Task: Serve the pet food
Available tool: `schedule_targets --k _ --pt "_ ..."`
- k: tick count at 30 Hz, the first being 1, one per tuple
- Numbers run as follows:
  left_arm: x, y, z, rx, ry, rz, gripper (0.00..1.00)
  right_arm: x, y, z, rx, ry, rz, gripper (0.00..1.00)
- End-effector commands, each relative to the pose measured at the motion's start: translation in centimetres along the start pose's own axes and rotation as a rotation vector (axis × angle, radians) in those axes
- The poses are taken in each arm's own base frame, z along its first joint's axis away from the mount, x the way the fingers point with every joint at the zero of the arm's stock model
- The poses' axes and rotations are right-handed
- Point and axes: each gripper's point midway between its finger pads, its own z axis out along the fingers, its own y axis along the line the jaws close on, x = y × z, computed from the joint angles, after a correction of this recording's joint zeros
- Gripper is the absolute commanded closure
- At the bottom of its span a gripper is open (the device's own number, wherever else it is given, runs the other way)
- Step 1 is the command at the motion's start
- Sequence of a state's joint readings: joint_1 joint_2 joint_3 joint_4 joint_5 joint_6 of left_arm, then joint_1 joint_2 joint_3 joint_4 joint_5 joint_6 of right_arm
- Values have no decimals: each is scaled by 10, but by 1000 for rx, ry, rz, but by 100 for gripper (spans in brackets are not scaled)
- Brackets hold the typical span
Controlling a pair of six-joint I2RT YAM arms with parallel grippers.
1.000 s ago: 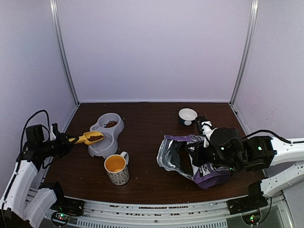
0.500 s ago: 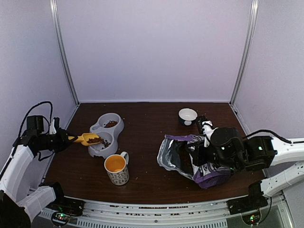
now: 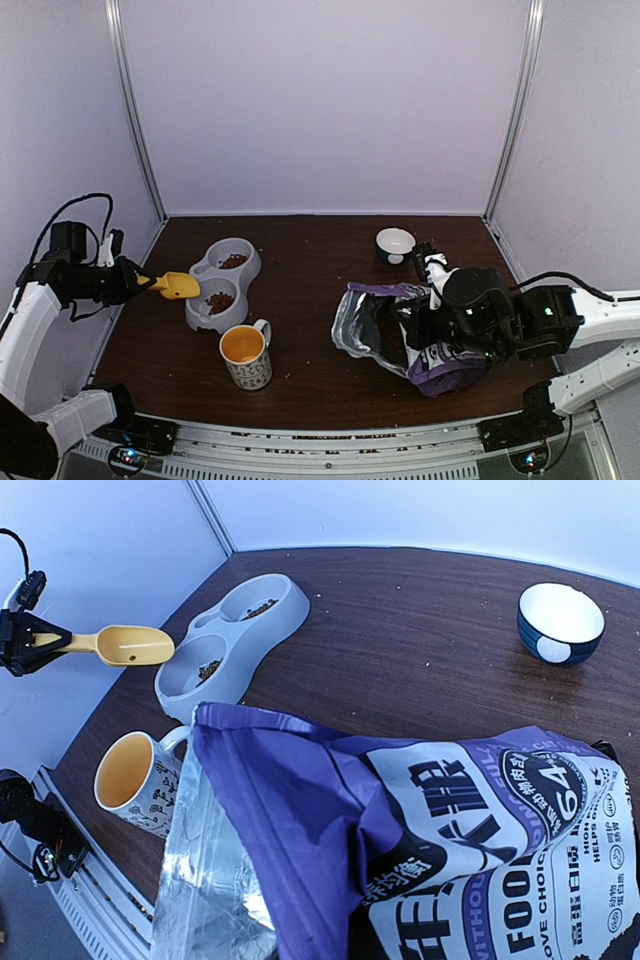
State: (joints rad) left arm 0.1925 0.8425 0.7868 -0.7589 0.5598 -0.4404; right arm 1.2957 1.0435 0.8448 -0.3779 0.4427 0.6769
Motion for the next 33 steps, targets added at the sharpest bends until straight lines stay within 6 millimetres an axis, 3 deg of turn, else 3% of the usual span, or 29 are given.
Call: schedule_targets --k 1,7,16,23,27,33 --pt "-12 -8 -8 -32 -21 97 100 -21 -2 -6 32 -52 -11 100" --pt "-24 -17 -21 -78 -52 178 100 -27 -13 -15 98 -40 -71 100" --pt "-31 -32 -31 -87 -47 301 100 -21 -74 -36 344 91 -131 100" --pt "-28 -48 -33 -18 -35 328 100 -21 -106 -55 440 222 -136 99" --pt "-25 -46 -30 -19 -25 318 100 -14 -120 -60 477 316 -145 93" --pt "-22 -46 -32 -17 -30 317 100 -7 -137 -60 534 393 -146 71"
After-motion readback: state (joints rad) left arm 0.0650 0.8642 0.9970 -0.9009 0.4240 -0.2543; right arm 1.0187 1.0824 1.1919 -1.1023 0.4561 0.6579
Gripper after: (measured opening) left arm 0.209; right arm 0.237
